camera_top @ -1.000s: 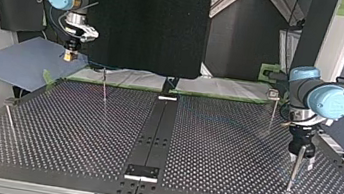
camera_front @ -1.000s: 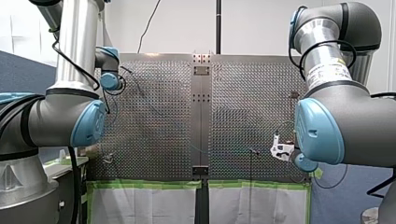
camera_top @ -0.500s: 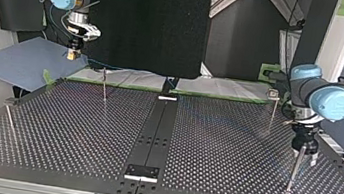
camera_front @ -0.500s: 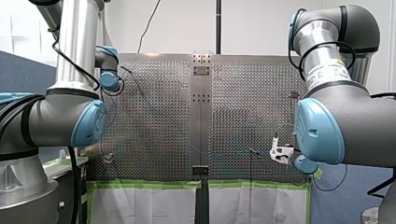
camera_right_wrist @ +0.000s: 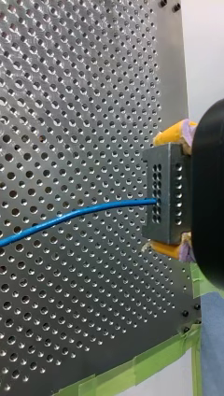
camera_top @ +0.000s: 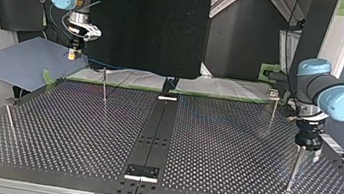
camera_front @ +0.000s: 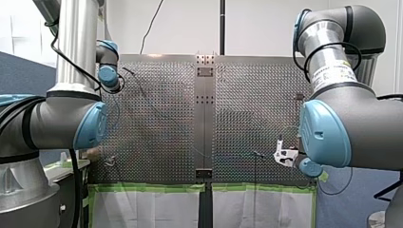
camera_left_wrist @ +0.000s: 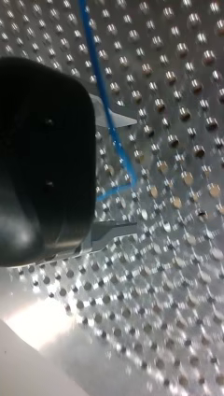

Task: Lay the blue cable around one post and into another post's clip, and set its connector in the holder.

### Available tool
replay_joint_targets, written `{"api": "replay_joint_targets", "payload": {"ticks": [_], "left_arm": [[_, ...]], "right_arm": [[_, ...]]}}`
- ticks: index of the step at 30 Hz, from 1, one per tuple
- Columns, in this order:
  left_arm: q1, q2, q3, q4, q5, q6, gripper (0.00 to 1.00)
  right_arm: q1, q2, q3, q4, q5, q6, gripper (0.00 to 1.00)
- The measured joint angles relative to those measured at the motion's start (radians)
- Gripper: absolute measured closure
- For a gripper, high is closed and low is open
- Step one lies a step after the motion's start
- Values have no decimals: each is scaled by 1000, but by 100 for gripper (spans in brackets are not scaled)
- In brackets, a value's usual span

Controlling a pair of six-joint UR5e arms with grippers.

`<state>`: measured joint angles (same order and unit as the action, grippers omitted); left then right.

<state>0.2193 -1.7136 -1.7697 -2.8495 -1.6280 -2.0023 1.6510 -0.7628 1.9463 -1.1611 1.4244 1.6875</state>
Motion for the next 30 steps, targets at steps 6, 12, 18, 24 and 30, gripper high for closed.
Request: {"api": "replay_joint_targets", "payload": {"ticks": [6, 12, 18, 24, 30], "left_arm": [[-4, 5, 0, -47, 12, 26, 0], [-6, 16, -3, -94, 12, 48, 0], [-6, 46, -7, -141, 6, 67, 0], [-7, 94, -40, -149, 9, 70, 0], [-10, 150, -68, -158, 11, 72, 0]], "right_arm": [[2, 0, 0, 1, 1, 0, 100], [2, 0, 0, 4, 2, 0, 100], [3, 0, 0, 4, 2, 0, 100], [3, 0, 0, 4, 2, 2, 100], [5, 0, 0, 4, 2, 4, 100]]}}
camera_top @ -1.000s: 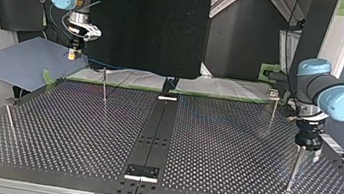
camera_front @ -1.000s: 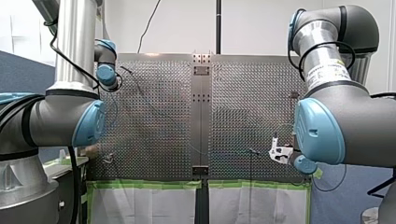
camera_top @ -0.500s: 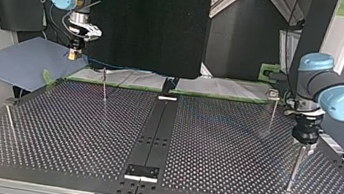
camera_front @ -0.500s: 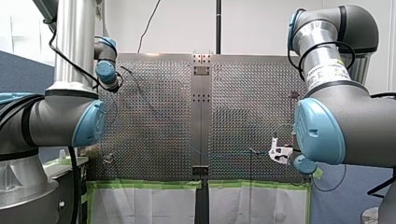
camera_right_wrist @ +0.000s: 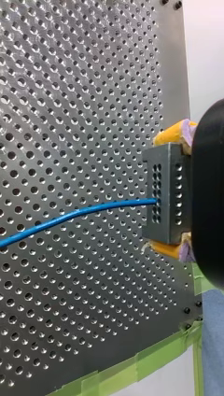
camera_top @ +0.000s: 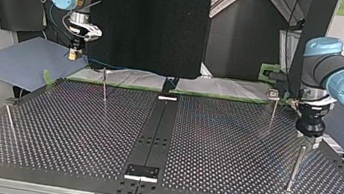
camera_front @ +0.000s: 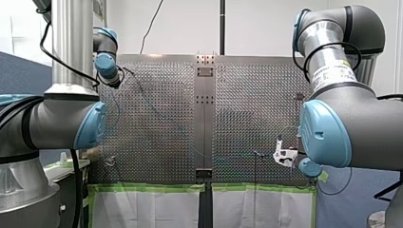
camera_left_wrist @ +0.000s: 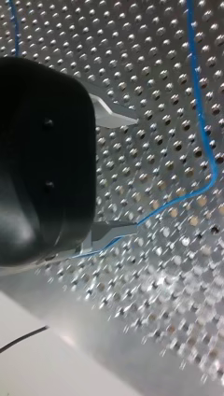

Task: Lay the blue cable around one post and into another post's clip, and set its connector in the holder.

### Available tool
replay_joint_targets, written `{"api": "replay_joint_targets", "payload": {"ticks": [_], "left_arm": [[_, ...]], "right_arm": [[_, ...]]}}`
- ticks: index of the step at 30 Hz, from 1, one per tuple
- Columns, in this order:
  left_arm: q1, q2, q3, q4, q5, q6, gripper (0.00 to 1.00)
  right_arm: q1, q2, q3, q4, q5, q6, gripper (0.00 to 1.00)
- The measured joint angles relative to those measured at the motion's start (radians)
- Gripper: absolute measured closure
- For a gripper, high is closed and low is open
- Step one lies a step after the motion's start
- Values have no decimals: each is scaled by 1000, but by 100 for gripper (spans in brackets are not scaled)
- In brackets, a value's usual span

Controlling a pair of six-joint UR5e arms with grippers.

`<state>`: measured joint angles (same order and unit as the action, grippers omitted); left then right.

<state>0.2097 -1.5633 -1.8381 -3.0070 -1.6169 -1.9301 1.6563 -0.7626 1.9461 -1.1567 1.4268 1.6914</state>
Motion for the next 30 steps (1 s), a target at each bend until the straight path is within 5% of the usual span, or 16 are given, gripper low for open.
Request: {"api": "replay_joint_targets", "payload": {"ticks": [17, 30], "left_arm": [[12, 146, -18, -100, -54, 34, 0], [12, 234, 41, -212, 27, 48, 0]], "right_arm": [[6, 0, 0, 0, -3, 16, 100], [7, 0, 0, 0, -5, 16, 100]]}}
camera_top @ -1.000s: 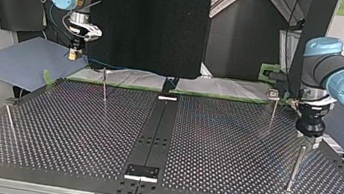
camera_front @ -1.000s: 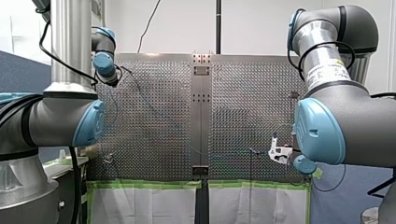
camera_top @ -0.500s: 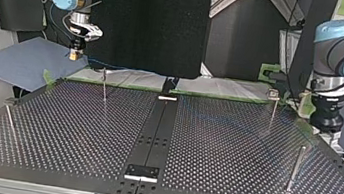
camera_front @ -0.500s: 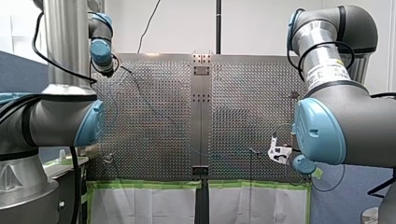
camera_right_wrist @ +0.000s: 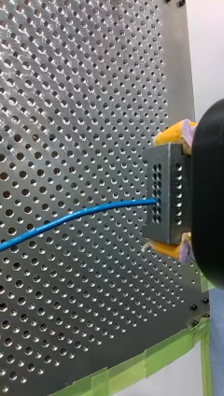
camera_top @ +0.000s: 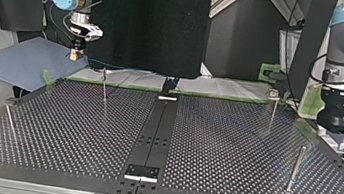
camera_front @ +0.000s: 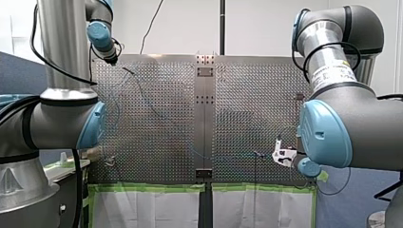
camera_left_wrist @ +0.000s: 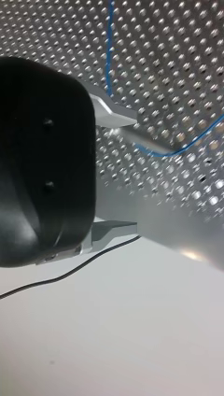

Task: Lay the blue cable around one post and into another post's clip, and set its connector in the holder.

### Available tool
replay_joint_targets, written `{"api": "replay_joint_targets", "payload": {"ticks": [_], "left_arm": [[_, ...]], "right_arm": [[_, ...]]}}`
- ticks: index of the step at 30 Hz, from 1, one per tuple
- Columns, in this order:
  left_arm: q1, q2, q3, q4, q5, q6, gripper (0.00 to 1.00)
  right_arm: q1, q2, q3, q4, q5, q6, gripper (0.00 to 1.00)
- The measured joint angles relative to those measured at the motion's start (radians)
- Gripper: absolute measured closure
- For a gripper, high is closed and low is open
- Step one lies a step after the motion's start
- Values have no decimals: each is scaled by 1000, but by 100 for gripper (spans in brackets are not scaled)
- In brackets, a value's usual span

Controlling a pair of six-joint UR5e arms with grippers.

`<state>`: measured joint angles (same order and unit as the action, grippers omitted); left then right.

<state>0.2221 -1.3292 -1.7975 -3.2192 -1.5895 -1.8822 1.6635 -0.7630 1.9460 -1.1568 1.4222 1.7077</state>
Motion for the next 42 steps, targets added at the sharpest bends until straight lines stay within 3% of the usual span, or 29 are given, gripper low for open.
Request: {"api": "replay_joint_targets", "payload": {"ticks": [15, 23, 29, 42], "left_arm": [[-16, 4, 126, -131, 26, 123, 0], [-33, 7, 139, -202, 79, 194, 0], [-47, 7, 138, -257, 63, 246, 0], [-65, 4, 139, -350, 57, 258, 0]], "right_arm": [[0, 0, 0, 0, 0, 0, 100], [0, 0, 0, 0, 0, 0, 100], [0, 0, 0, 0, 0, 0, 100], [0, 0, 0, 0, 0, 0, 100]]}}
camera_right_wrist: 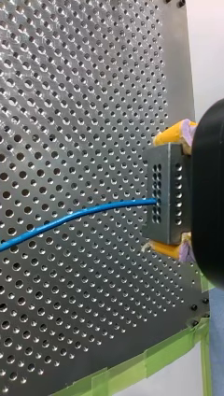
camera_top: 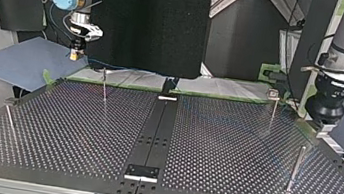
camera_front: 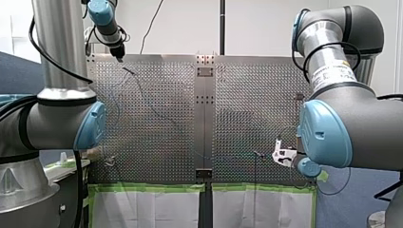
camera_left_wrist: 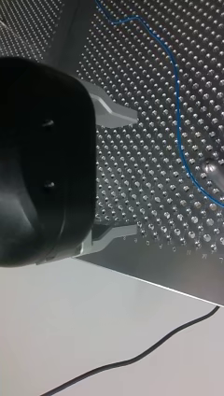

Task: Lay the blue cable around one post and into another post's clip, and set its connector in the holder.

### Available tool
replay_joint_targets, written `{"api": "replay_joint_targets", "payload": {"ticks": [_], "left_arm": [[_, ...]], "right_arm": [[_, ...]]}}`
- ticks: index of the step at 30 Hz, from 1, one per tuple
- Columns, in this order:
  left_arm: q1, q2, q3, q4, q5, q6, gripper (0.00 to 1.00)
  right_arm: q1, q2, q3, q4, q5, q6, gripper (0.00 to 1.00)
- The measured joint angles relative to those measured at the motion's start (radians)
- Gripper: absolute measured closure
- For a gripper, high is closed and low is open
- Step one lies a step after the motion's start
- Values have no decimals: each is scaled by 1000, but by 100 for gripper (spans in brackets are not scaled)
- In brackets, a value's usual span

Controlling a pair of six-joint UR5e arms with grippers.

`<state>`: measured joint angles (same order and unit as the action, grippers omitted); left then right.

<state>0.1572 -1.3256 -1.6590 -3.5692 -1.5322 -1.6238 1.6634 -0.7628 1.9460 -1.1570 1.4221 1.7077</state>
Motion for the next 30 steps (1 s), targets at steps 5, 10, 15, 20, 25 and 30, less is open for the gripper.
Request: {"api": "replay_joint_targets", "payload": {"ticks": [5, 10, 15, 20, 25, 30], "left_arm": [[-2, 0, 0, -4, -2, -3, 0], [-3, 0, 0, -5, -4, -8, 0], [-5, 0, 0, -5, -29, -13, 0], [-9, 0, 0, -5, -69, -16, 0], [-12, 0, 0, -4, -88, -25, 0], [-14, 0, 0, -4, -92, -26, 0]], "right_arm": [[0, 0, 0, 0, 0, 0, 100], [0, 0, 0, -4, 0, 0, 100], [1, 0, 0, -1, -1, 0, 100], [2, 0, 0, 0, -1, 0, 100], [3, 0, 0, 0, -1, 0, 100], [3, 0, 0, 0, -1, 0, 100]]}}
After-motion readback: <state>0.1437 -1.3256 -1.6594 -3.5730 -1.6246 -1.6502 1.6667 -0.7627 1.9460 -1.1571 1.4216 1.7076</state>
